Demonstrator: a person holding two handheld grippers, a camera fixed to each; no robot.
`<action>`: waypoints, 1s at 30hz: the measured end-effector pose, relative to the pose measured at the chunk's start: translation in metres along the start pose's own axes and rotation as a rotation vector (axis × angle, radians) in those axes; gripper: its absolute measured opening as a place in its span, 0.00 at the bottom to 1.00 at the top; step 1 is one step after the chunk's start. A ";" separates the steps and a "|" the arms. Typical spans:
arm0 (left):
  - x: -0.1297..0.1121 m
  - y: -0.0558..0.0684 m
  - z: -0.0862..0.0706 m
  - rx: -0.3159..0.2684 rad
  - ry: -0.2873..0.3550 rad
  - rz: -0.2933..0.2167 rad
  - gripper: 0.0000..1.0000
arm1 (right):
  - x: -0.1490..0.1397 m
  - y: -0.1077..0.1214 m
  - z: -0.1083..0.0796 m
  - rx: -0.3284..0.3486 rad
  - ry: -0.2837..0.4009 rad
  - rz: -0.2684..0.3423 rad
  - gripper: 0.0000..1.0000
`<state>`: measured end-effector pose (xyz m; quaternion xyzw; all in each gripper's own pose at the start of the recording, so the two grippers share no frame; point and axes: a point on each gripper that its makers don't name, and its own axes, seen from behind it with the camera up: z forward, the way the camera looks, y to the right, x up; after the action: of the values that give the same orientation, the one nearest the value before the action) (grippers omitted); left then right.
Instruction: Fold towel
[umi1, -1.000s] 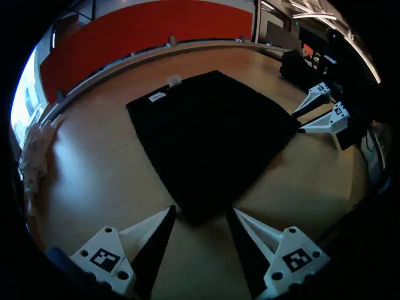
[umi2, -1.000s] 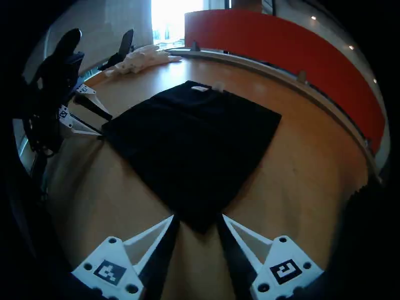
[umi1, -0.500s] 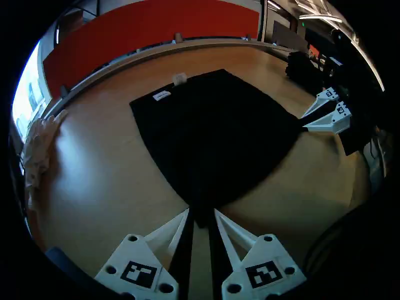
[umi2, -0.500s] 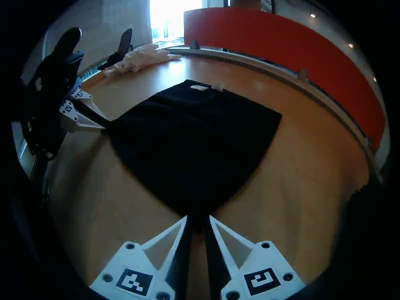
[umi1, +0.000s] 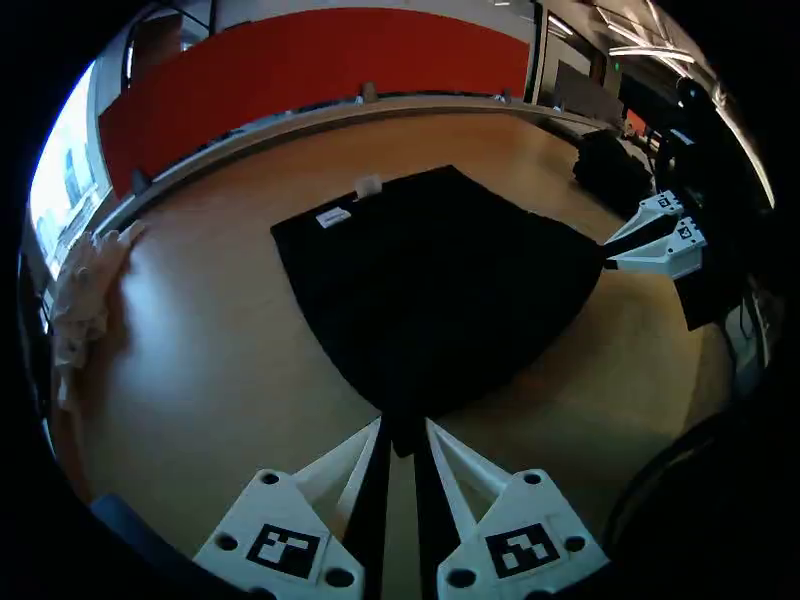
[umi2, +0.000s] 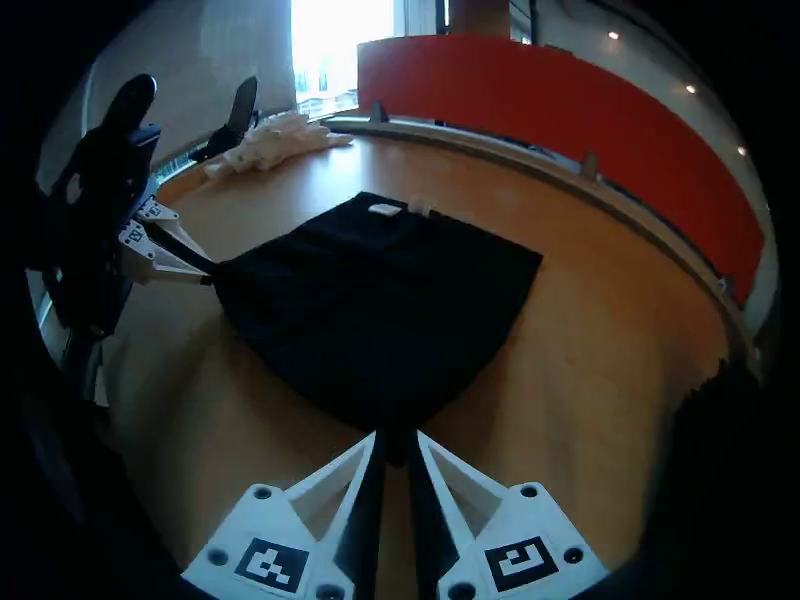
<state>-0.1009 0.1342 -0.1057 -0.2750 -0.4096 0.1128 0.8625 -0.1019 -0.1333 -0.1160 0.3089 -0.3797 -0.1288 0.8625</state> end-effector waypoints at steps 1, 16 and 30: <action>0.003 0.000 -0.003 0.000 0.003 -0.001 0.15 | 0.004 0.000 -0.003 -0.003 0.009 0.000 0.14; 0.038 0.002 -0.045 -0.006 0.022 -0.019 0.15 | 0.048 -0.005 -0.051 -0.012 0.078 -0.018 0.14; 0.063 0.009 -0.081 -0.017 0.048 -0.020 0.15 | 0.069 -0.010 -0.089 -0.013 0.103 -0.002 0.14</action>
<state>0.0018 0.1368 -0.1119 -0.2809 -0.3925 0.0941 0.8707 0.0100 -0.1342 -0.1289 0.3096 -0.3336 -0.1160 0.8828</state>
